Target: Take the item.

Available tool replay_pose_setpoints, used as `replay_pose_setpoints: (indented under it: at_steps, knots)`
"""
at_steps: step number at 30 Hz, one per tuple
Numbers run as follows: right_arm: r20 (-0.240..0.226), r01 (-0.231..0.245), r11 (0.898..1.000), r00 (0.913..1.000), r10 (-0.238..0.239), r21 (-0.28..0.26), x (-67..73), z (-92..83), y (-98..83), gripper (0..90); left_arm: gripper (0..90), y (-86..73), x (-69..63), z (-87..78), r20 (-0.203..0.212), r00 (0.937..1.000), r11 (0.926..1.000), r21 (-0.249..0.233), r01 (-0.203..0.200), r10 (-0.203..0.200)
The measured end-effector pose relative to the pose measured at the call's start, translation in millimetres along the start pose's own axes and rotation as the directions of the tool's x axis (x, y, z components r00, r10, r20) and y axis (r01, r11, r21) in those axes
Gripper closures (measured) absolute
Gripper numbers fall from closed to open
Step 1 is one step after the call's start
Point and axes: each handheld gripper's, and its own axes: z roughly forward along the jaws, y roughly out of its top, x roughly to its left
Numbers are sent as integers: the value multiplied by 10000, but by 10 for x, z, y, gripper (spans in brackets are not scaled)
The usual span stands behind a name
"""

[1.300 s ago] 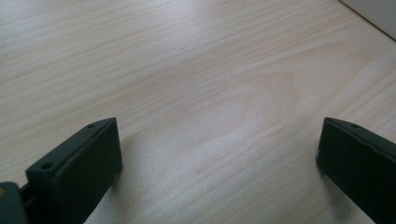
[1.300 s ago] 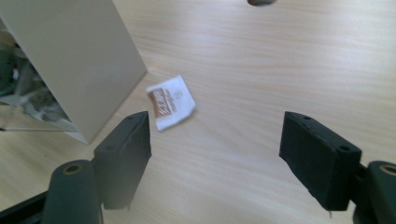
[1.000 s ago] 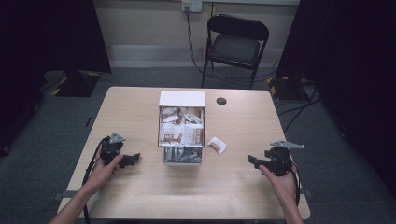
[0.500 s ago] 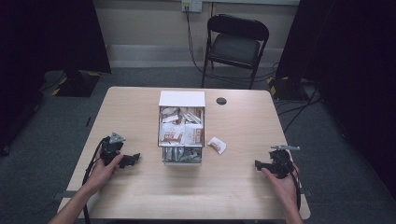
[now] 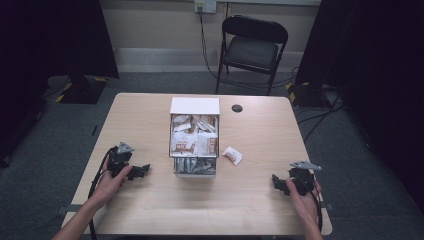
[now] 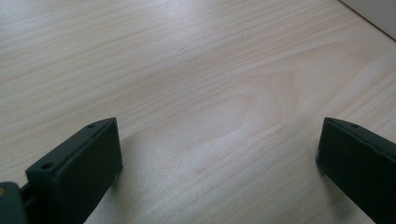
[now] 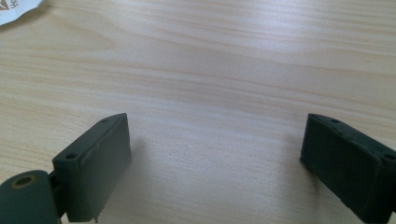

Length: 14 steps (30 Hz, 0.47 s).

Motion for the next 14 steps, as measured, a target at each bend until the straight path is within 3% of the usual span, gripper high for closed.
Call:
replay_pose_setpoints:
  at_steps: [14]
  knots:
    - [256,-181,9998,9995,184,-108,20,-11,-24,73,0,0,0,0,1,10000,10000,2,0,0]
